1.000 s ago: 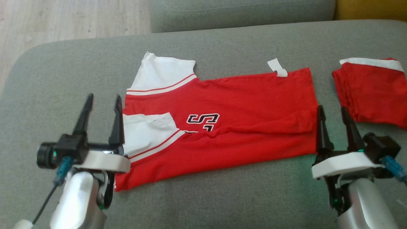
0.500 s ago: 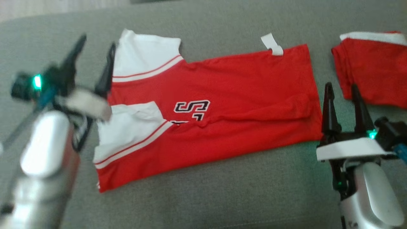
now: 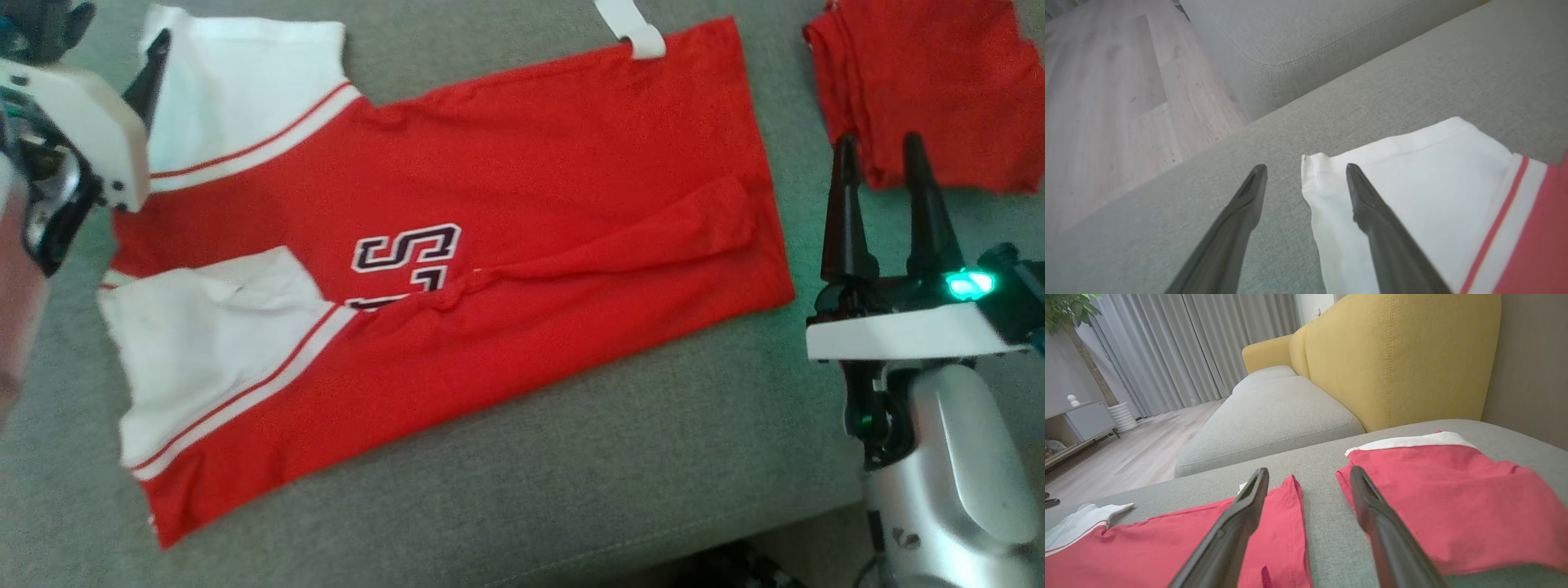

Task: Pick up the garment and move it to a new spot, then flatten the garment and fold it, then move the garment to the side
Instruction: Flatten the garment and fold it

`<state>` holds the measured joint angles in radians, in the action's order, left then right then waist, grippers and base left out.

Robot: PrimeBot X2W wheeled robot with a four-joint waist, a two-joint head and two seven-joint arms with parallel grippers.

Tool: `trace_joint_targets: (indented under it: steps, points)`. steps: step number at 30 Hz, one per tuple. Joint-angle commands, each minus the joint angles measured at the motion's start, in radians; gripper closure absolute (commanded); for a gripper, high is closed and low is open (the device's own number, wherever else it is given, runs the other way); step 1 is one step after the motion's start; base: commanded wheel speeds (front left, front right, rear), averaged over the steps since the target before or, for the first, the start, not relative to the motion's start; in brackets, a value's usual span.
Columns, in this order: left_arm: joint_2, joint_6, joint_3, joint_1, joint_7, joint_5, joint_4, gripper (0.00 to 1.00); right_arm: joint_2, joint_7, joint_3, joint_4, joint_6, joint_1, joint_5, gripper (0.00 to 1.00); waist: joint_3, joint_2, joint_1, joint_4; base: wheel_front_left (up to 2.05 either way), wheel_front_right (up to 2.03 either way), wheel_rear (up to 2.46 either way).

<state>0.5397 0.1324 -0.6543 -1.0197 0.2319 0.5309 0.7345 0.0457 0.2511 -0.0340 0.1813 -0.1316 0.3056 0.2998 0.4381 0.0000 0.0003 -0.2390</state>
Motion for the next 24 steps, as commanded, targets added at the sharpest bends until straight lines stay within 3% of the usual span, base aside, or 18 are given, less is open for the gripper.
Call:
trace_joint_targets:
  steps: [1, 8, 17, 18, 19, 20, 24]
  points:
    - [0.056, -0.002, 0.025, -0.043, 0.005, 0.013, -0.013, 0.00, 0.004, 0.011, -0.023, -0.037, 0.001, 0.016, 0.007, 0.00, 0.035, 0.0000, -0.0003, -0.034, 0.00, 0.00, 0.00]
    - [0.110, -0.002, -0.049, -0.100, 0.038, 0.105, 0.071, 0.00, 0.004, 0.011, -0.036, -0.056, 0.001, 0.019, 0.020, 0.00, 0.079, 0.0000, -0.0003, -0.070, 0.00, 0.00, 0.00]
    - [0.111, -0.002, -0.160, -0.140, 0.025, 0.181, 0.081, 0.00, 0.004, 0.011, -0.027, -0.051, 0.001, 0.018, 0.026, 0.00, 0.102, 0.0000, -0.0003, -0.073, 0.00, 0.00, 0.00]
    - [0.110, -0.002, -0.177, -0.142, 0.034, 0.193, 0.078, 0.05, 0.004, 0.011, -0.026, -0.049, 0.001, 0.021, 0.025, 0.00, 0.102, 0.0000, -0.0003, -0.072, 0.00, 0.00, 0.00]
    - [0.110, -0.002, -0.194, -0.144, 0.042, 0.205, 0.073, 0.62, 0.004, 0.011, -0.024, -0.048, 0.001, 0.023, 0.024, 0.00, 0.101, 0.0000, -0.0003, -0.070, 0.00, 0.00, 0.00]
    - [0.111, -0.002, -0.209, -0.146, 0.048, 0.219, 0.068, 1.00, 0.004, 0.011, -0.021, -0.046, 0.001, 0.026, 0.023, 0.00, 0.099, 0.0000, -0.0003, -0.068, 0.00, 0.00, 0.00]
    - [0.107, -0.002, -0.249, -0.158, 0.006, 0.268, 0.067, 1.00, 0.004, 0.011, -0.009, -0.036, 0.001, 0.026, 0.002, 0.00, 0.074, 0.0000, -0.0003, -0.044, 0.00, 0.00, 0.00]
